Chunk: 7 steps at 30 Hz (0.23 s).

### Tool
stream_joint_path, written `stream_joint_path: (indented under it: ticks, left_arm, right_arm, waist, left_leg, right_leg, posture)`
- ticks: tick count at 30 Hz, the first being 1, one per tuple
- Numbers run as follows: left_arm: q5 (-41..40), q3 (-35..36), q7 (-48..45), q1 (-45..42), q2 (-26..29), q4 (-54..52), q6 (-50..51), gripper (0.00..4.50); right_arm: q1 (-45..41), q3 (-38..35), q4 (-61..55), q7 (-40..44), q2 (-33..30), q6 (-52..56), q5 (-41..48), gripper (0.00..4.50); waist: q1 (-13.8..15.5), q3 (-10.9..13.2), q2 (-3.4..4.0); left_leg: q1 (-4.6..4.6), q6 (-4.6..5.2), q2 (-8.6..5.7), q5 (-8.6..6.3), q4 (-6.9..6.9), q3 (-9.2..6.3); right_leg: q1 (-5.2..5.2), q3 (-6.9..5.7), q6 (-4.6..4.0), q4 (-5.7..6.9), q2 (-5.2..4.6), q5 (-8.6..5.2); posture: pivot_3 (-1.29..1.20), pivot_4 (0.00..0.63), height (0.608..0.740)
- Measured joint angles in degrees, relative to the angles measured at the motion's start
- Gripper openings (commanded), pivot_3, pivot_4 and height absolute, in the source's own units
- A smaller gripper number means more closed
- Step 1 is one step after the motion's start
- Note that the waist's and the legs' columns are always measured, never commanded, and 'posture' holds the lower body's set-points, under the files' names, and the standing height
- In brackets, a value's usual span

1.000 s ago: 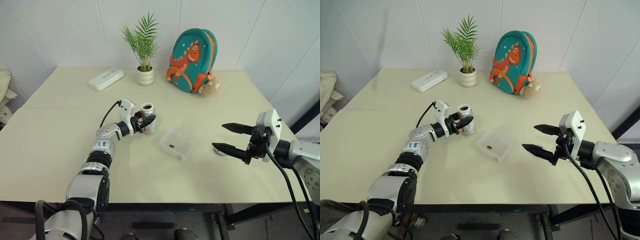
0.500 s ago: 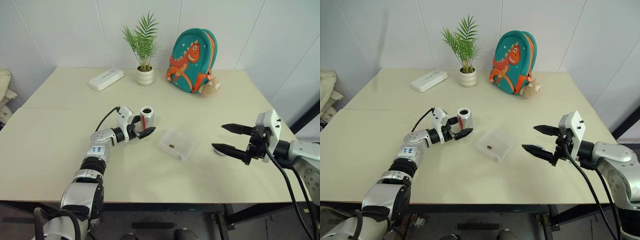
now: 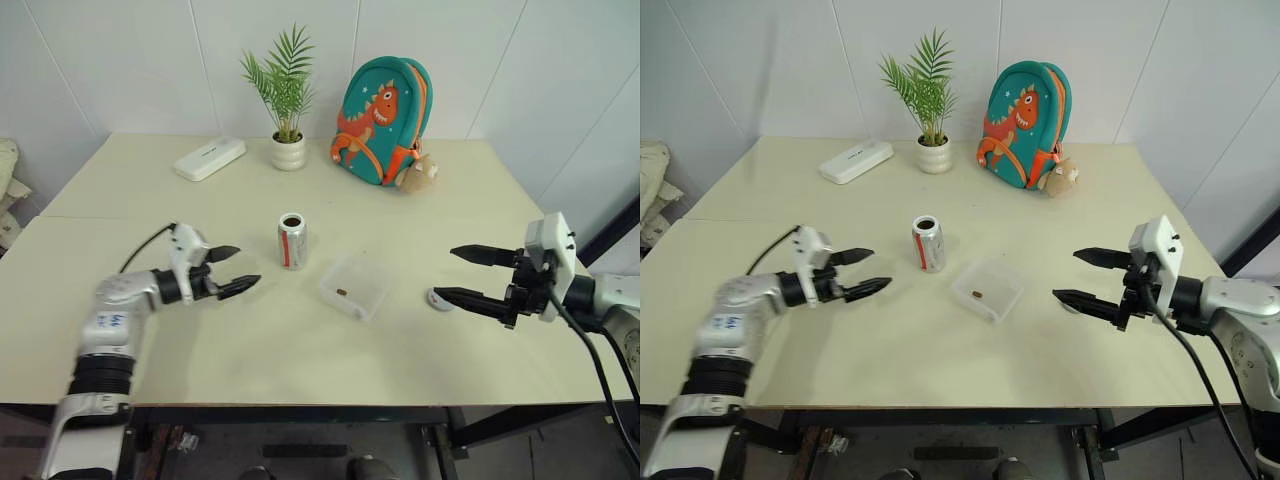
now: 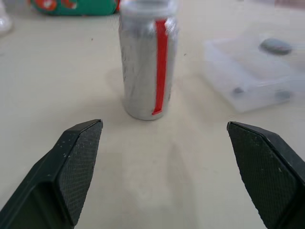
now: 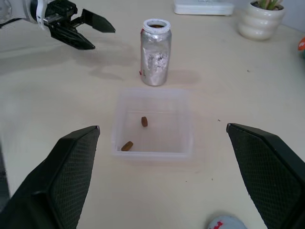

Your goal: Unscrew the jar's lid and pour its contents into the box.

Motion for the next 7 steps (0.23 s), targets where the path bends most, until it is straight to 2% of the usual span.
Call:
stream_joint_path:
  ticks: [2,7]
  left_arm:
    - [-3.7,3.4,-4.4,-0.3,4.9,-0.3,1.5,4.46]
    - [-6.5,4.8,-10.3,-1.1,8.8,-0.3,3.6,4.46]
  right_arm:
    - [-0.8,-2.8,1.2,1.2,-0.7,-0.1,1.9,4.50]
    - [1.1,-4.5,2.2,4.9,-1.9,-1.5,2.2,4.50]
  waist:
    - [-0.3,0.0,0.00]
    - [-0.4,0.0,0.01]
  left_leg:
    - [0.03,0.00,0.00,0.00,-0.03,0.01]
    - [0.05,0.01,0.00,0.00,-0.08,0.01]
  right_leg:
    - [0.02,0.00,-0.03,-0.05,0.00,-0.01]
    - [0.06,-0.02,-0.09,-0.14,-0.01,-0.05]
  posture:
    - [0.00,0.150,0.740]
    - [0.00,0.150,0.740]
